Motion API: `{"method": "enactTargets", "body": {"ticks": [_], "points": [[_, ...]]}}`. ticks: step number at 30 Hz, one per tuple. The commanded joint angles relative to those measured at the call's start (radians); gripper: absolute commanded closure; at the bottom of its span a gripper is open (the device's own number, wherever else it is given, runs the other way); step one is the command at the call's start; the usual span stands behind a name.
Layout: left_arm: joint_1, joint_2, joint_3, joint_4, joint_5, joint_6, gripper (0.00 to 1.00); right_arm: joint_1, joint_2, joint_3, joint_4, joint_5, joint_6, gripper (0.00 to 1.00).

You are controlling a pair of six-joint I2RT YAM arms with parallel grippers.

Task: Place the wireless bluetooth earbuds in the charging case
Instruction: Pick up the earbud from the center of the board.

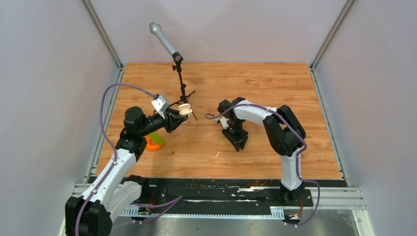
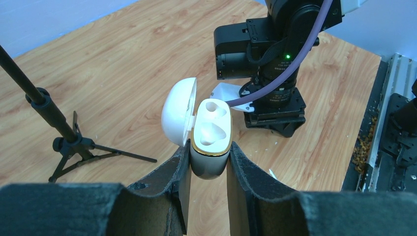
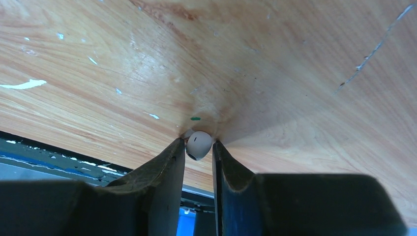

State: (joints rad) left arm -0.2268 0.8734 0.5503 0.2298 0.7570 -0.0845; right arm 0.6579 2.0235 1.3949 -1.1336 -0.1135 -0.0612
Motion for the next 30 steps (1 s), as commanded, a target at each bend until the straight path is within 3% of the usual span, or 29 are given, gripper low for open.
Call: {"method": "enactTargets", "body": {"ticks": [1,13,20,30], "points": [[0.003,-0.004,-0.005,0.054,-0.002,-0.011,0.97,-0.004,-0.007,0.023,0.051,0.044,-0.003,0.72],[0.003,-0.001,-0.002,0.054,-0.002,-0.012,0.97,-0.004,0.025,0.061,0.05,0.034,-0.011,0.73],[0.003,0.009,-0.004,0.065,0.0,-0.018,0.97,-0.003,-0.002,0.033,0.02,0.03,0.011,0.65],[0.003,0.022,0.0,0.078,0.002,-0.026,0.97,-0.004,-0.009,0.008,0.02,0.057,0.009,0.71]]}}
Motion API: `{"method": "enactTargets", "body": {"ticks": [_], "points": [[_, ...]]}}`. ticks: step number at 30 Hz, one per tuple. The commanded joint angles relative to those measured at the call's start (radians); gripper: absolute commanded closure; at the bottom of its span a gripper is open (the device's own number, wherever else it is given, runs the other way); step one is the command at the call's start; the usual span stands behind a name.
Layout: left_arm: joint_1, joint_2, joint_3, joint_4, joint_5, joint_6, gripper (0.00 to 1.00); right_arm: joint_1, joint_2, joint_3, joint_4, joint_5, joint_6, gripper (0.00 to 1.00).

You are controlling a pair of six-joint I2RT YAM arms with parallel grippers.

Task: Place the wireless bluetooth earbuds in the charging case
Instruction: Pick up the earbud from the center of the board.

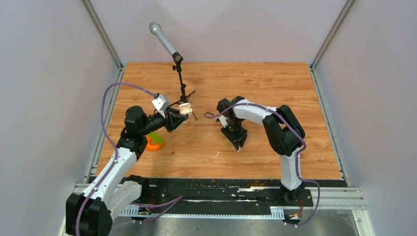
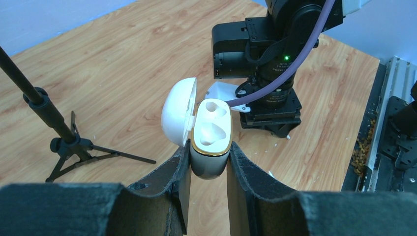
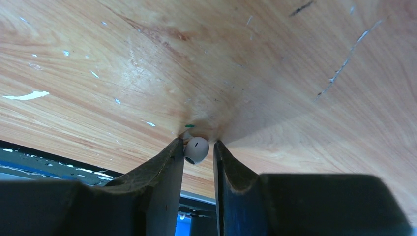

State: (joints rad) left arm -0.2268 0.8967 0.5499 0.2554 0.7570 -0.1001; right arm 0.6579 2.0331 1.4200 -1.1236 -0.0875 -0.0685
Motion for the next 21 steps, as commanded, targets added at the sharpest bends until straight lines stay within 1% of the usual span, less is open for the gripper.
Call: {"method": "enactTargets", "body": {"ticks": [1,3,7,12,16,21], "points": [[0.003,-0.002,-0.001,0.053,0.002,-0.01,0.97,-0.004,-0.018,-0.018,0.015,0.03,0.016,0.71],[0.003,-0.004,-0.002,0.051,0.001,-0.01,0.97,-0.004,-0.012,-0.015,0.025,0.028,0.016,0.73],[0.003,-0.006,-0.003,0.046,0.002,-0.008,0.97,-0.003,0.006,0.001,0.029,0.029,0.012,0.8],[0.003,-0.009,-0.005,0.043,-0.001,-0.005,0.97,-0.004,-0.011,0.031,0.028,0.033,0.006,1.0],[0.003,-0.002,-0.004,0.04,0.005,0.002,0.97,-0.003,-0.103,0.055,0.046,0.019,-0.037,1.0],[0.003,0.025,0.003,0.07,0.03,-0.01,0.97,-0.005,-0.284,0.02,0.107,-0.029,-0.089,1.0]]}}
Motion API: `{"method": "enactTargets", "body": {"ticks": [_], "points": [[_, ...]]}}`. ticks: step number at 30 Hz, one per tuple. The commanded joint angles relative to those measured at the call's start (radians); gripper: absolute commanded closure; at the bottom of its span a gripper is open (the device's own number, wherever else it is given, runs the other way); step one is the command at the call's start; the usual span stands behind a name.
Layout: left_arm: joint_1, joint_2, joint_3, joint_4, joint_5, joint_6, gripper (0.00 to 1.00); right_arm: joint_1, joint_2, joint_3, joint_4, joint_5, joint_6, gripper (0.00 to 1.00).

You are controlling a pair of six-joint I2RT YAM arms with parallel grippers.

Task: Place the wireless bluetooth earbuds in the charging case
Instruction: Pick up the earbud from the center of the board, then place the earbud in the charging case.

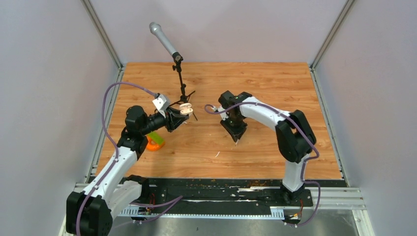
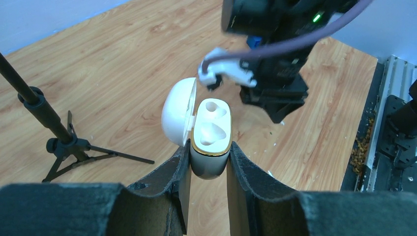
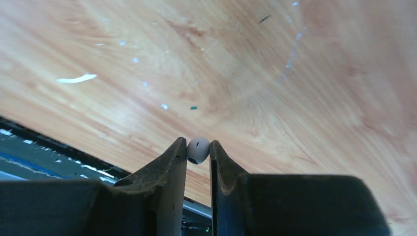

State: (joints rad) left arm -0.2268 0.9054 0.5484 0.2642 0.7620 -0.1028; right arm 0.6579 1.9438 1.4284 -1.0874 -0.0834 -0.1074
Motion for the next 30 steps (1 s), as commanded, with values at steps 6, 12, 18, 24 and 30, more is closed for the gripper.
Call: {"method": "enactTargets", "body": {"ticks": [6,12,18,24,30], "points": [[0.001,0.069,0.017,0.114,0.073,-0.033,0.97,-0.005,-0.364,-0.039,0.169,-0.057,-0.179,1.0],[-0.022,0.108,0.033,0.164,0.131,-0.055,0.97,-0.004,-0.537,-0.041,0.384,-0.183,-0.363,1.0],[-0.055,0.128,0.028,0.252,0.162,-0.101,0.97,0.042,-0.719,-0.136,0.757,-0.314,-0.493,1.0],[-0.083,0.134,0.057,0.317,0.163,-0.143,0.96,0.144,-0.751,-0.205,1.022,-0.325,-0.658,1.0],[-0.095,0.125,0.085,0.325,0.184,-0.142,0.96,0.207,-0.721,-0.217,1.11,-0.354,-0.806,1.0]]}}
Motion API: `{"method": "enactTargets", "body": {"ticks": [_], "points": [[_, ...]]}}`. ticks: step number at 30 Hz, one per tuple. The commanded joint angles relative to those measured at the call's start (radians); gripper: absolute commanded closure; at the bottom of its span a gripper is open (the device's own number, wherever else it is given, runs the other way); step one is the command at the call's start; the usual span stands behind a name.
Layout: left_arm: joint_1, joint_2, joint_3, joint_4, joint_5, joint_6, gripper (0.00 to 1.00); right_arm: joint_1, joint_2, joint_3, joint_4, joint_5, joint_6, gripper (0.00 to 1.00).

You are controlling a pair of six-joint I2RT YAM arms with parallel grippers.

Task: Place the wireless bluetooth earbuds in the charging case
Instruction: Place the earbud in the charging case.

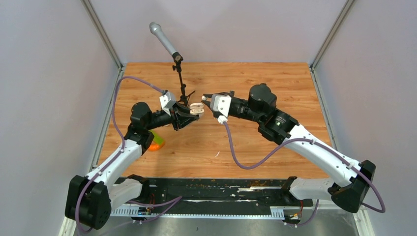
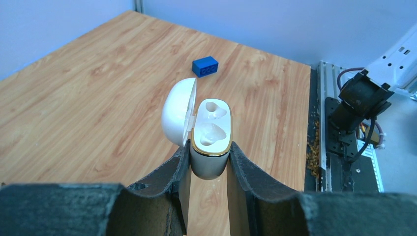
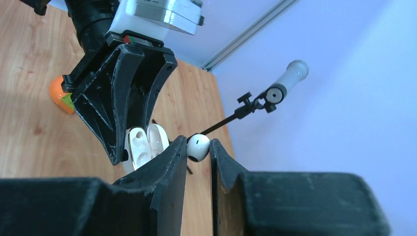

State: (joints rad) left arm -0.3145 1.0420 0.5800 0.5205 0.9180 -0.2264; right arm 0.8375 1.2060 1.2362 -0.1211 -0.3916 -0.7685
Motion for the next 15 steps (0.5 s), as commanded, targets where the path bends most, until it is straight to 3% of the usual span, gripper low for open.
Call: {"method": "enactTargets", "body": {"ticks": [1,15], "points": [[-0.01,-0.014,0.056,0.073,0.03,-0.021,0.96,0.031,0.02,-0.029,0.151,-0.048,-0.16,1.0],[-0.018,-0.026,0.079,0.104,0.035,-0.041,0.96,0.038,0.089,-0.03,0.199,-0.087,-0.169,1.0]]}}
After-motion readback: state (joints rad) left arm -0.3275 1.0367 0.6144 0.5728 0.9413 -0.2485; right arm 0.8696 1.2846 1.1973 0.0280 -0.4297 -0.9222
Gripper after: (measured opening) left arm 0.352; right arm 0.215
